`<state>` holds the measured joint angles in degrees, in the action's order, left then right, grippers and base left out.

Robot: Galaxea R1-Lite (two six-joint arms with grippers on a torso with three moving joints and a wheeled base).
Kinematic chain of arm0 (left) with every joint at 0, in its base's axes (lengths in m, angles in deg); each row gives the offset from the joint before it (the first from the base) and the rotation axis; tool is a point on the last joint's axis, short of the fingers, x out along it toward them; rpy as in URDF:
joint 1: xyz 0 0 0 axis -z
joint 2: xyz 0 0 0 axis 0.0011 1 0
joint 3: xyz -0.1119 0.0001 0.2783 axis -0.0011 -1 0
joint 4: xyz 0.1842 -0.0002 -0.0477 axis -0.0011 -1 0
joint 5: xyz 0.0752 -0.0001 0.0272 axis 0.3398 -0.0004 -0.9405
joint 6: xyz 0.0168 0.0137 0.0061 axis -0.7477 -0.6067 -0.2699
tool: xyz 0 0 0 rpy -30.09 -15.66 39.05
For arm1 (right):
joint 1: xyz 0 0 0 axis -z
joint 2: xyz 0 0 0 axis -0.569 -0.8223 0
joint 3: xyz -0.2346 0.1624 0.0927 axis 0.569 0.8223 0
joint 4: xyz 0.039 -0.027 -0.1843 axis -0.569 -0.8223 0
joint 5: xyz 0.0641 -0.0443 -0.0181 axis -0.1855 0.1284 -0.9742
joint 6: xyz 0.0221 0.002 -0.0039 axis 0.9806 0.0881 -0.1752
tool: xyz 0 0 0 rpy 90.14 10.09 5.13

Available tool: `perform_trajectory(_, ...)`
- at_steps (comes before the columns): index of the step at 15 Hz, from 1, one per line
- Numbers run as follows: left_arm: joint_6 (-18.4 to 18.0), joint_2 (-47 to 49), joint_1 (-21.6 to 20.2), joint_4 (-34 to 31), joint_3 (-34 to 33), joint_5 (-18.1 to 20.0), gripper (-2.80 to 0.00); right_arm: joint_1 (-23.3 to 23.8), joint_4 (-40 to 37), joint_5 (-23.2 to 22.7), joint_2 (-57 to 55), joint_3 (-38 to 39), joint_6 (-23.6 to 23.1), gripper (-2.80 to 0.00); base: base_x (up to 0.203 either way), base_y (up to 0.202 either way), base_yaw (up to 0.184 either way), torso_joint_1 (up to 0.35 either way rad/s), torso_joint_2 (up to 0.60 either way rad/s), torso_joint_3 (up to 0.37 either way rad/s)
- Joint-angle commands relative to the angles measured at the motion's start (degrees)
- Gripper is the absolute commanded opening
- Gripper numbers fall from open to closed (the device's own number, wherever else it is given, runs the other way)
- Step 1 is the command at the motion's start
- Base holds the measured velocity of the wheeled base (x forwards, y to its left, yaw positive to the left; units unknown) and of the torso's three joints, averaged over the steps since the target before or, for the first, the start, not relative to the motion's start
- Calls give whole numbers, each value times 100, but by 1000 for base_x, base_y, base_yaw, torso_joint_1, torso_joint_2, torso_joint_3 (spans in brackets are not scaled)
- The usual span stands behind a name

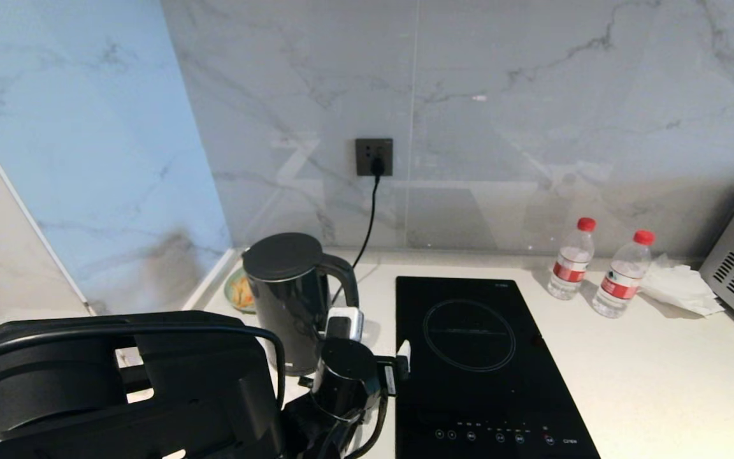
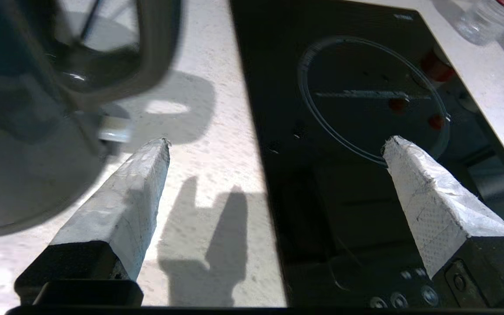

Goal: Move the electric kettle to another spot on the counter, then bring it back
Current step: Pick up the kettle

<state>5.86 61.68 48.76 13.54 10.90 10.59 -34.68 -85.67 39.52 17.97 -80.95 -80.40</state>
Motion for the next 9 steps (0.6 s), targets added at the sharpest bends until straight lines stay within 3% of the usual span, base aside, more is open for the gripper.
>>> perform_trajectory(1, 25, 49, 29, 44, 19, -16, 0, 0, 3, 0, 11, 0, -2, -280, 0, 0, 0, 0, 0, 0)
perform_trajectory(9, -27, -44, -40, 42, 164, -15, 0, 0, 3, 0, 11, 0, -2, -280, 0, 0, 0, 0, 0, 0)
